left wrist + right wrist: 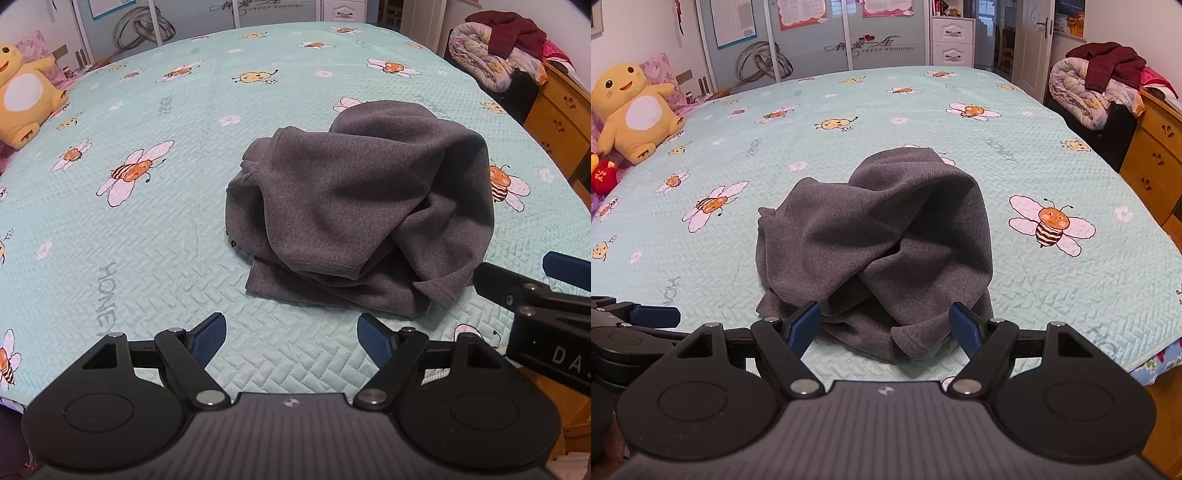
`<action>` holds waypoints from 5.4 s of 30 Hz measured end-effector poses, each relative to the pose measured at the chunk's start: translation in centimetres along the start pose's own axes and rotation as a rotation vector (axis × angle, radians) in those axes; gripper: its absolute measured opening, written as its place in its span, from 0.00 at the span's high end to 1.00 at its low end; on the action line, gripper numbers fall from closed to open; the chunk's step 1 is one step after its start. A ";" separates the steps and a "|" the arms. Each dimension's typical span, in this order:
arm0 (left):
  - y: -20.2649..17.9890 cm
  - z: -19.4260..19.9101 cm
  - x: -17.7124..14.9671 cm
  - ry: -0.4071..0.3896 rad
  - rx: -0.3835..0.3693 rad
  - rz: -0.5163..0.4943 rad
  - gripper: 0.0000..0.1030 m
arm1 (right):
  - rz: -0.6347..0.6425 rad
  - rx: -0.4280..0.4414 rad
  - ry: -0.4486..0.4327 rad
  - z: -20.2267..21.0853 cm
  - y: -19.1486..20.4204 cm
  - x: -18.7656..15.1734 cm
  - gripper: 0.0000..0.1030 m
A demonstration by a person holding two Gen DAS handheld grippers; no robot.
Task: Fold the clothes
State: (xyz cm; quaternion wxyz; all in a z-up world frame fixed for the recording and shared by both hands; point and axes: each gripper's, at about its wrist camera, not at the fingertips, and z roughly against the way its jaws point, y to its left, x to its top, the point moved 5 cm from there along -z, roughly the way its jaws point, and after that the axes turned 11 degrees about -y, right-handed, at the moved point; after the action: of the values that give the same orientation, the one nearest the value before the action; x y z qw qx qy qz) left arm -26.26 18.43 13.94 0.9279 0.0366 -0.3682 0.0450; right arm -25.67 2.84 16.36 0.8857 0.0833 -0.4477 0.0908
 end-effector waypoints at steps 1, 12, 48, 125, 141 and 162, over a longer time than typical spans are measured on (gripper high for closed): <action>0.0 0.0 0.0 0.001 -0.001 -0.002 0.21 | 0.001 0.001 0.001 -0.1 0.0 -0.1 0.26; -0.5 -0.1 -0.3 0.000 0.005 -0.027 0.21 | 0.002 0.002 0.010 -0.3 0.1 -0.3 0.26; 0.1 -2.2 -0.9 0.029 0.016 -0.023 0.21 | 0.034 -0.012 0.021 -2.3 0.5 -0.9 0.26; 10.6 -6.2 7.9 -0.554 -0.473 0.704 0.93 | 0.259 0.161 -0.622 -3.7 -2.7 4.5 0.97; 13.6 11.9 18.0 -0.919 -0.407 0.443 0.93 | -0.013 0.424 -0.818 3.8 -1.5 15.9 0.97; 0.8 -8.1 4.2 -0.349 -0.480 0.277 0.56 | -0.126 -0.072 -0.138 -14.3 -13.2 -2.3 0.54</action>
State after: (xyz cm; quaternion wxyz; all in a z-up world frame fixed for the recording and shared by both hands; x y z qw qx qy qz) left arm -17.80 20.27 10.99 0.8182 -0.2263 -0.5231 0.0758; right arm -12.77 -6.85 5.28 0.8592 0.0854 -0.5043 0.0127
